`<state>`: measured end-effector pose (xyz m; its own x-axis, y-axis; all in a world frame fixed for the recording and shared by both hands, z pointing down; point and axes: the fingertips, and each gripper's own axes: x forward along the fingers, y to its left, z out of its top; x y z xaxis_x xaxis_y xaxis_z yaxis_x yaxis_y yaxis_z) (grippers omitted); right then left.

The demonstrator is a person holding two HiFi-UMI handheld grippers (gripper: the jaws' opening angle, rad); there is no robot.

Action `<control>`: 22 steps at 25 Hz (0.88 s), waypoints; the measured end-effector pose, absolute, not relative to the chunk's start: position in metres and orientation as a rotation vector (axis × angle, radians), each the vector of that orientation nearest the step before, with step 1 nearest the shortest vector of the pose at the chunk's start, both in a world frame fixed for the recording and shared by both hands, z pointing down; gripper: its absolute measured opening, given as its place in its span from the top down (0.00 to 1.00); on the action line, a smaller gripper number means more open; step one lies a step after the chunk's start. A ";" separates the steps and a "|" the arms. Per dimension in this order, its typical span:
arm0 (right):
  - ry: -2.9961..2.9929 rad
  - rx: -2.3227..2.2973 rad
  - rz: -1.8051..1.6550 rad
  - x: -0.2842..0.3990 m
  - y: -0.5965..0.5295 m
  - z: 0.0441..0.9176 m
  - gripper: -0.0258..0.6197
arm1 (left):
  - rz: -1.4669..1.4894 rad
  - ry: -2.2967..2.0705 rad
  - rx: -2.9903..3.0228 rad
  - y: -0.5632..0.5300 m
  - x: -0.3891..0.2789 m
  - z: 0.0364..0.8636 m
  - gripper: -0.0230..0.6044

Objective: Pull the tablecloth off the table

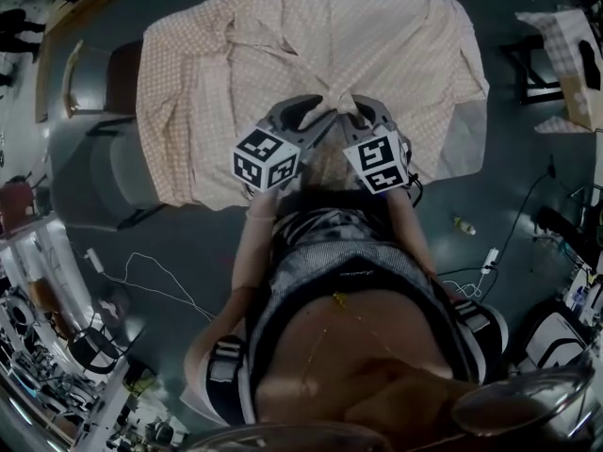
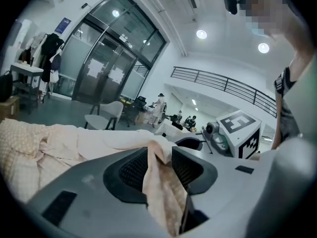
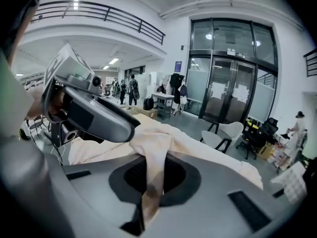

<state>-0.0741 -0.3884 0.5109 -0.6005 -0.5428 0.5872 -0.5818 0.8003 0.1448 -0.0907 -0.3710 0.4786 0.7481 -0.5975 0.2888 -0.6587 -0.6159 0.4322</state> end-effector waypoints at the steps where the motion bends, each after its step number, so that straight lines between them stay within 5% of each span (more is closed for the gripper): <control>1: -2.345 0.839 0.092 -0.072 -0.390 0.510 0.86 | 0.188 -0.971 2.414 -0.371 -0.099 0.485 0.75; 10: -2.313 0.877 0.133 -0.067 -0.389 0.511 0.86 | 0.472 -1.028 2.229 -0.352 -0.152 0.577 0.61; 22: -2.273 0.902 0.155 -0.061 -0.384 0.520 0.86 | 0.786 -1.015 2.031 -0.335 -0.168 0.697 0.61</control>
